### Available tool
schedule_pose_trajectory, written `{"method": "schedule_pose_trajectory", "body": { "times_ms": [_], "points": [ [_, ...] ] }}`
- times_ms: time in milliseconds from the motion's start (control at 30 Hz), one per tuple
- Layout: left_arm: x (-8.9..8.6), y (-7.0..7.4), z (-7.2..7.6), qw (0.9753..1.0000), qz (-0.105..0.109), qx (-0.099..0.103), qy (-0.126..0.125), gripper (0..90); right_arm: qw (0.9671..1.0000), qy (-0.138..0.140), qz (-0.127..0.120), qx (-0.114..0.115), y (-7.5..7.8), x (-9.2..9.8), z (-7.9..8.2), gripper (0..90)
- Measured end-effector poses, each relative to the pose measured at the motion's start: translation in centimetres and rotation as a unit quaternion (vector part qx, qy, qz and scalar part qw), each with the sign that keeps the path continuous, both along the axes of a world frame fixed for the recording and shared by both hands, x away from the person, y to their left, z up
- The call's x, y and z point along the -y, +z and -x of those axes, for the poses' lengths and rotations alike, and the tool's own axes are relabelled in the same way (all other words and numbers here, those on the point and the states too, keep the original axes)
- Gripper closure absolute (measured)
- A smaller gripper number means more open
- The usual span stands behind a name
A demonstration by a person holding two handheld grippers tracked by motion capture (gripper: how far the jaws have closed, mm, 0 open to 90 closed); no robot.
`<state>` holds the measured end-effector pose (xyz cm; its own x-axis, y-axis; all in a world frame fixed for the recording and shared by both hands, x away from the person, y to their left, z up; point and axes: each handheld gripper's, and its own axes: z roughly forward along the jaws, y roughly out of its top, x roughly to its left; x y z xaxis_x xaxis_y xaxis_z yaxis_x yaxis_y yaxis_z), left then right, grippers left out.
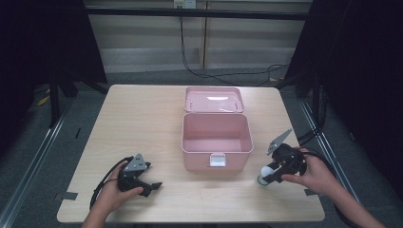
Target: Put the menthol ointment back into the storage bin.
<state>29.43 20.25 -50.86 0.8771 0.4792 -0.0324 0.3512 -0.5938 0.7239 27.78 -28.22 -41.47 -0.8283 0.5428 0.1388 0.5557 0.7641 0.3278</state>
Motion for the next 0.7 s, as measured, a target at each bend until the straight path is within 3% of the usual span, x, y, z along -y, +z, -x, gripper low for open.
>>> {"method": "schedule_pose_trajectory", "body": {
  "times_ms": [700],
  "points": [
    [0.0, 0.0, 0.0, 1.0, 0.0, 0.0, 0.0, 12.0, 1.0, 0.004, 0.004, 0.004, 5.1, -0.4, -1.4, 50.4]
  ]
}}
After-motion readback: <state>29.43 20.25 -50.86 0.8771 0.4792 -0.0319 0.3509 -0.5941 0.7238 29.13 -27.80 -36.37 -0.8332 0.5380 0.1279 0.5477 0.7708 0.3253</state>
